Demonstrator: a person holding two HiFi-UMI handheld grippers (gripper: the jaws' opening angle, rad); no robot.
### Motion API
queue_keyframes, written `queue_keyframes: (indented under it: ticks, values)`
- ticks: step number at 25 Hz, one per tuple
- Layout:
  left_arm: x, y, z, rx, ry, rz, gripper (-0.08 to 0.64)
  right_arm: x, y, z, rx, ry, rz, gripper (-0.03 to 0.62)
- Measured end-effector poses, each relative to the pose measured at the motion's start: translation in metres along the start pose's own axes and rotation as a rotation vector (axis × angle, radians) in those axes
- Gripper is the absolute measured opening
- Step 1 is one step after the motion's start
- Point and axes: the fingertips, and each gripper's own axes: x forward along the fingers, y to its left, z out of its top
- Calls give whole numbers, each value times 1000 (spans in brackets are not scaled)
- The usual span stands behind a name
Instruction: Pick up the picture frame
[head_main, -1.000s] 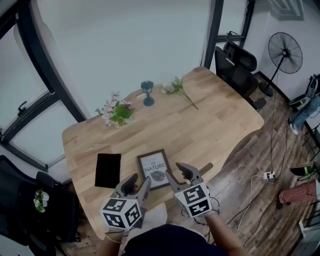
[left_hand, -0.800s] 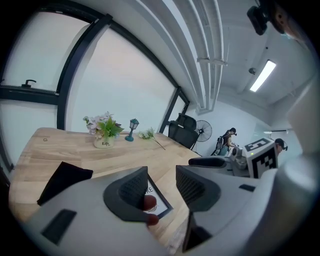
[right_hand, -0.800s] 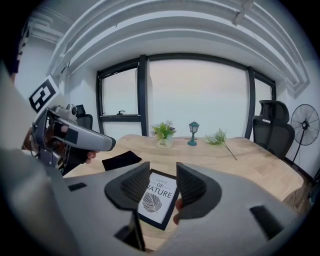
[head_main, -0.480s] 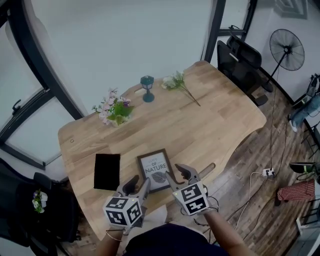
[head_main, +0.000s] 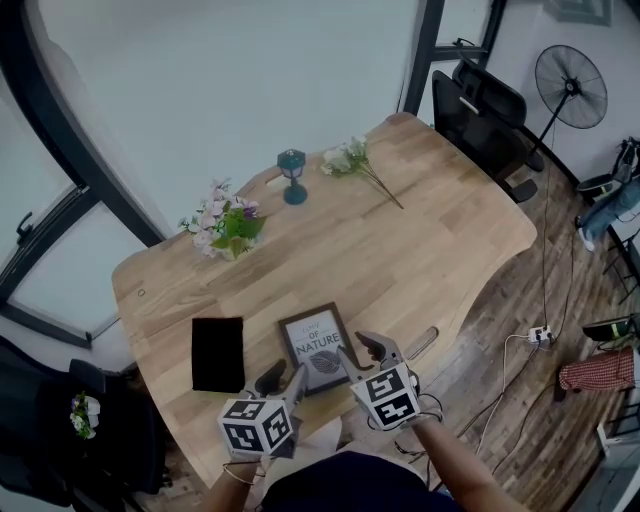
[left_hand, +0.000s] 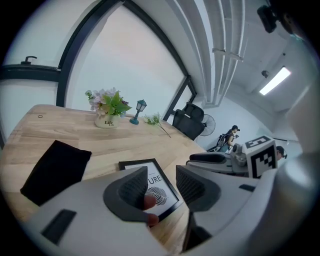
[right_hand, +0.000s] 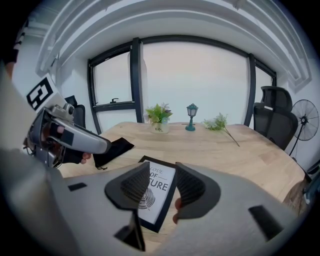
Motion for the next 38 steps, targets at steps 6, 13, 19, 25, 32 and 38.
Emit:
queue_keyframes:
  ticks: [6,13,19,25,32,38]
  values:
    - [13,18,-8,-15,20,20,169,18,-1,-11,2,39,5,143]
    - [27,35,-19,-54,45,46,169,37,-9,-23,18,88,-2,143]
    - [39,49,-27,-86,65,67,169,49,-15,-37,13,148,-6,143]
    - [51,65,-35,-118,89,91,167,62,-16,-49,35,176,2,143]
    - [66,74,-47,-139,135,97,167,74,-18,-65,49,228,18,143]
    - [75,77,-57,-159,175,99,167,83,-19,-73,74,254,29,141]
